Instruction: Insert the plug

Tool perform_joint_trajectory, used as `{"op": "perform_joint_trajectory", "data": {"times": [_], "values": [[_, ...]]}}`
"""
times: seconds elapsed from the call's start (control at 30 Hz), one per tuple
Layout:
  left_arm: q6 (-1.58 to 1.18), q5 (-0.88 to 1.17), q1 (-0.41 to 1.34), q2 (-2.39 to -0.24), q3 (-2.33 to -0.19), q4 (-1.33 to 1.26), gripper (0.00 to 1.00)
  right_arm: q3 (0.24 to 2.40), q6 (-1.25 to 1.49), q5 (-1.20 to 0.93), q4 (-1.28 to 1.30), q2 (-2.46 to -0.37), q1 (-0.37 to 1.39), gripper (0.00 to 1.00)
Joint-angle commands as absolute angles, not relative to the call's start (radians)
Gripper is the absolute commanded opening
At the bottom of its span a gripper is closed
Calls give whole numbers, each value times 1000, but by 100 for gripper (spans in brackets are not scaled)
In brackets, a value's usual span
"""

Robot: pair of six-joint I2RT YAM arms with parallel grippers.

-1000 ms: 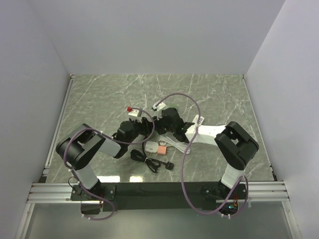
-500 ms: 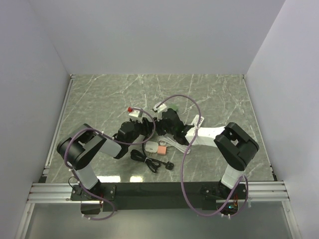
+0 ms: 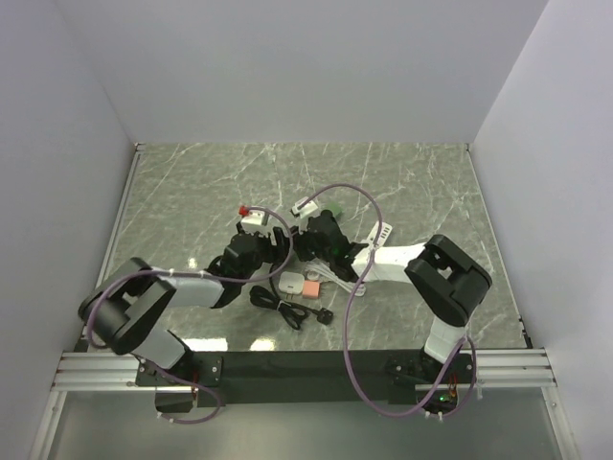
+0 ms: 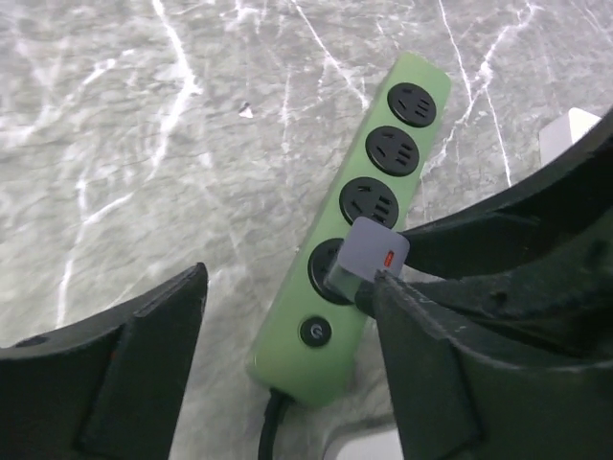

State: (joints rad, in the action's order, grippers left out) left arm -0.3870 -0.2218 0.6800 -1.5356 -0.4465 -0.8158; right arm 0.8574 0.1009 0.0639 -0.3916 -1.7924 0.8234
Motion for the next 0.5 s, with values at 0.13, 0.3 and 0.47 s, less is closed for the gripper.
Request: {"op": "perform_joint_trajectory", "data": {"times": [0.13, 0.3, 0.47], "values": [[-426, -271, 730, -1323, -422, -641, 83, 840, 253, -242, -176, -1997, 968, 0], [-446, -324, 710, -1201, -385, -594, 86, 983, 235, -201, -158, -2045, 1009, 0], [-456, -342, 681, -1134, -359, -551, 87, 1104, 224, -190, -138, -2100, 1038, 0]]}}
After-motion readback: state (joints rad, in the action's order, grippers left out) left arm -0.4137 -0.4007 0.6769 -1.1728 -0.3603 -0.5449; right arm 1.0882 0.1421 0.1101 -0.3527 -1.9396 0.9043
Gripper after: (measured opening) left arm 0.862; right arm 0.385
